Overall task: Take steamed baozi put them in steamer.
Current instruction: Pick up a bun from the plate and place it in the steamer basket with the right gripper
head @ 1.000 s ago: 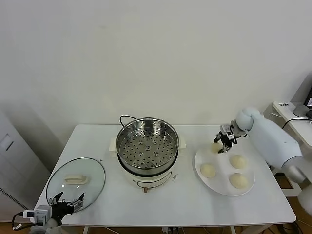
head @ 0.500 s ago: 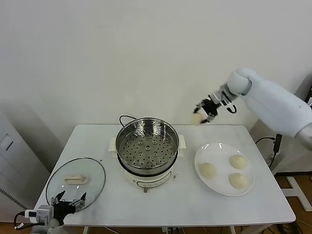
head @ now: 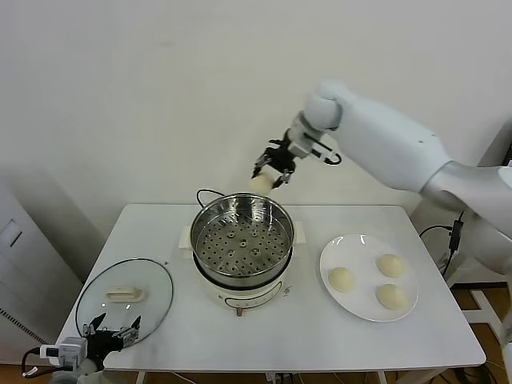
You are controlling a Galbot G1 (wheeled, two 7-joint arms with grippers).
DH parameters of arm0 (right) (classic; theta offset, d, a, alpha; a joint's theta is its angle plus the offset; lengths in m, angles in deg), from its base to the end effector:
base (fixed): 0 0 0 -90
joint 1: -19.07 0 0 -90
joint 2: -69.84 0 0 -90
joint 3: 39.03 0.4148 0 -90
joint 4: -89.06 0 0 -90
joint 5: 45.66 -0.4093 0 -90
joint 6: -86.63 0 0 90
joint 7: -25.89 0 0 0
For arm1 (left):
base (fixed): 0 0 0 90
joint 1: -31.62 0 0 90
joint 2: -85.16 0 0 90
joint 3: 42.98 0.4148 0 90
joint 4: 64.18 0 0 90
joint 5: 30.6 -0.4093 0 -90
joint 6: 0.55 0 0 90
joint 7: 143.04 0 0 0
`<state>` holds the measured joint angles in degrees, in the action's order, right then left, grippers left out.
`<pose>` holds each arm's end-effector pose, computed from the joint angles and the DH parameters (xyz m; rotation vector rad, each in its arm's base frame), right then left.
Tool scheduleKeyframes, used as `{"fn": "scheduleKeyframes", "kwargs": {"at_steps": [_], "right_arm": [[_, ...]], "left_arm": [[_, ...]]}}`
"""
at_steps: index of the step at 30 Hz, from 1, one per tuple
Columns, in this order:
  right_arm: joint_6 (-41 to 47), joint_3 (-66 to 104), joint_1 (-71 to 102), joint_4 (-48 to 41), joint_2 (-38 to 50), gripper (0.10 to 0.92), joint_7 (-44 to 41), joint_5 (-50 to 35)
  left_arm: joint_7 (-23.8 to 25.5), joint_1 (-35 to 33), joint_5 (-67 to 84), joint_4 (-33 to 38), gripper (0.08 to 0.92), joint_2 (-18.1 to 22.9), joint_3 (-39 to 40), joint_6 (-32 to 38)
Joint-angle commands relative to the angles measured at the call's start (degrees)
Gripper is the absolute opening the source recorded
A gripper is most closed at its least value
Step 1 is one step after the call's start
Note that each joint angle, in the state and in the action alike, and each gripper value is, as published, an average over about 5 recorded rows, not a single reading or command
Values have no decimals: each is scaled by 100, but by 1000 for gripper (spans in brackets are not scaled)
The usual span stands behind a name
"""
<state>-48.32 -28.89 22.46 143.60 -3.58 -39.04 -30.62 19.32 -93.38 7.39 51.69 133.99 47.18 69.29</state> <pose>0.7210 0.1284 0.0161 -1.8408 0.5290 -2.2167 0.1993 0.1547 -0.3574 0.0011 -2.5404 -0.1429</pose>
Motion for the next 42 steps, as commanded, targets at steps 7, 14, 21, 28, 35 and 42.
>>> {"fn": "scheduleKeyframes", "kwargs": {"at_steps": [7,14,21,28,35,42], "right_arm": [[-505,626,1011,-62,-565,546,257,2389],[-505,884,1409,-129,-682,544,329,2939],[-505,1045,1603,-249,-752,543,429,3216],[-505,1090,1700,-267,-765,551,464,3213],[-505,1074,1662,-234,-739,690,477,3140],[-505,724,965,-211,-483,817,274,1792]], "left_arm": [[-7,-33,-27,-16,823,7,9,-3],[-10,-2,-27,-45,823,2,31,-15],[-10,26,-25,-91,823,-1,47,-14],[-10,43,-25,-120,823,1,62,-14],[-11,45,-25,-121,823,4,66,-11],[-14,18,-25,-106,823,11,45,0]]}}
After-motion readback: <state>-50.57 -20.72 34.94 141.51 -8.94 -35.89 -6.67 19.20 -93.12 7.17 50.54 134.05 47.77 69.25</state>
